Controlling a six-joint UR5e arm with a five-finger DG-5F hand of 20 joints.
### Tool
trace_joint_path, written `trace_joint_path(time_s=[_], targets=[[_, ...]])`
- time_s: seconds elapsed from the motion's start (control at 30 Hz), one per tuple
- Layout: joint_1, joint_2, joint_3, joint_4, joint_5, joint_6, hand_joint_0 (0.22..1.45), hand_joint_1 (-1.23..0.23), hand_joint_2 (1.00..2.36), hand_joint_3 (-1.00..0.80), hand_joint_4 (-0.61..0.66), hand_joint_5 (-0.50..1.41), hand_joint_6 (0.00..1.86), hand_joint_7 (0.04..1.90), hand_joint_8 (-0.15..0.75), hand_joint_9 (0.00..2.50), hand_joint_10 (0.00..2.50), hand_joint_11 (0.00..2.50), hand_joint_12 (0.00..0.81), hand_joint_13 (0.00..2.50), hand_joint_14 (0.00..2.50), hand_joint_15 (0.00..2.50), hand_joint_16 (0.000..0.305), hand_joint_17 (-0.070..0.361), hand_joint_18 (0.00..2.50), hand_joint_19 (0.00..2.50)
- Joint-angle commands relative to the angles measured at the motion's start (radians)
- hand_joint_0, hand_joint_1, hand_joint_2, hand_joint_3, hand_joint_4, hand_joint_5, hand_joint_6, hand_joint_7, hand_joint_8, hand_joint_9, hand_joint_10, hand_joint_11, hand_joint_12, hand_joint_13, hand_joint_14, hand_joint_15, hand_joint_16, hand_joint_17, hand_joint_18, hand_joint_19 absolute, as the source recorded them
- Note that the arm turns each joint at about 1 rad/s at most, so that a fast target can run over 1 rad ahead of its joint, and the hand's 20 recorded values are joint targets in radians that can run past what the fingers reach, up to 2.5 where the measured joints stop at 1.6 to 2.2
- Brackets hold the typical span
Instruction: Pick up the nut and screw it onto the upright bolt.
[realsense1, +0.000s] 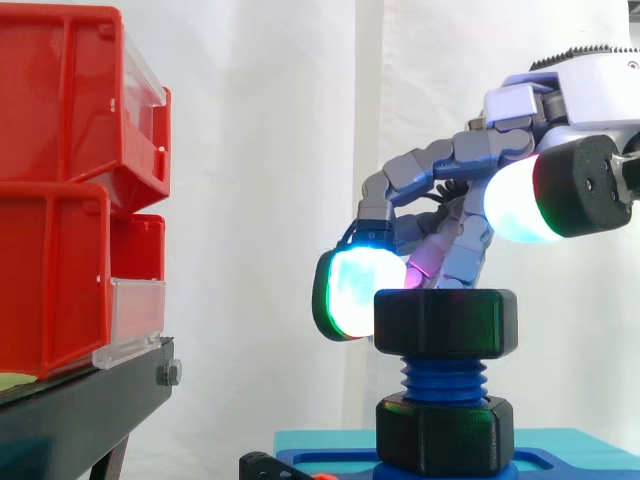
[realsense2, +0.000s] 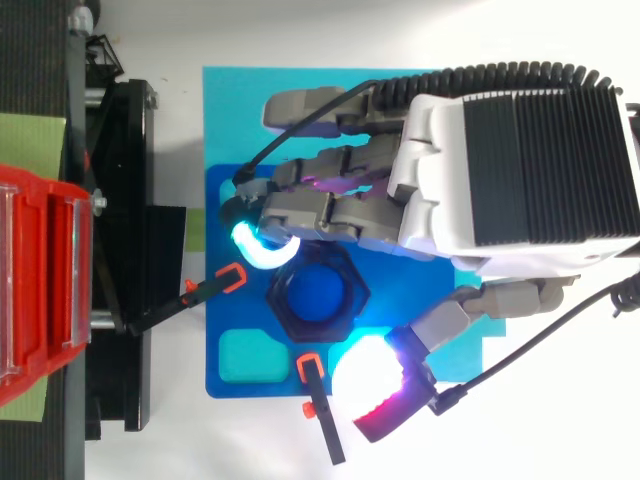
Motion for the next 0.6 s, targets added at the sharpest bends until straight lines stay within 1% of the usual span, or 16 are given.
trace_joint_path(time_s=[0.0, 0.1, 0.13, 0.23, 0.43, 0.5, 0.57], targets=[[-0.004, 0.0, 0.0, 0.001, 0.0, 0.0, 0.5, -0.39, 1.0, -0.5, 0.24, 0.0, 0.51, 1.15, 0.25, 1.24, 0.0, 0.0, 0.228, 0.8, 0.0, 0.0, 0.019, 0.042, 0.28, 0.0], [-0.004, 0.0, 0.001, -0.001, 0.0, 0.0, 0.5, -0.39, 1.0, -0.5, 0.22, 0.01, 0.5, 1.2, 0.254, 1.3, 0.0, 0.0, 0.227, 0.87, 0.0, 0.0, 0.018, 0.041, 0.33, 0.0], [-0.007, 0.0, 0.001, -0.002, -0.003, 0.0, 0.5, -0.39, 1.0, -0.5, 0.21, 0.01, 0.5, 1.2, 0.254, 1.3, 0.0, 0.0, 0.226, 0.87, 0.0, 0.0, 0.018, 0.041, 0.33, 0.0], [-0.009, 0.0, 0.001, -0.002, -0.003, 0.0, 0.5, -0.39, 1.0, -0.5, 0.2, 0.02, 0.5, 1.22, 0.268, 1.35, 0.0, 0.0, 0.224, 0.9, 0.0, 0.0, 0.018, 0.04, 0.36, 0.0], [-0.017, 0.0, 0.0, -0.004, -0.003, 0.0, 0.5, -0.39, 1.0, -0.5, 0.17, 0.04, 0.5, 1.28, 0.26, 1.42, 0.0, 0.0, 0.221, 0.98, 0.0, 0.0, 0.016, 0.037, 0.42, 0.0], [-0.021, 0.0, 0.0, -0.002, -0.003, 0.0, 0.51, -0.39, 1.0, -0.5, 0.12, 0.06, 0.5, 1.38, 0.258, 1.52, 0.0, 0.04, 0.217, 1.06, 0.0, 0.0, 0.015, 0.034, 0.51, 0.0], [-0.024, 0.0, 0.001, -0.002, -0.003, 0.0, 0.51, -0.39, 1.0, -0.5, 0.09, 0.07, 0.5, 1.42, 0.25, 1.56, 0.0, 0.04, 0.214, 1.09, 0.0, 0.0, 0.014, 0.031, 0.57, 0.0]])
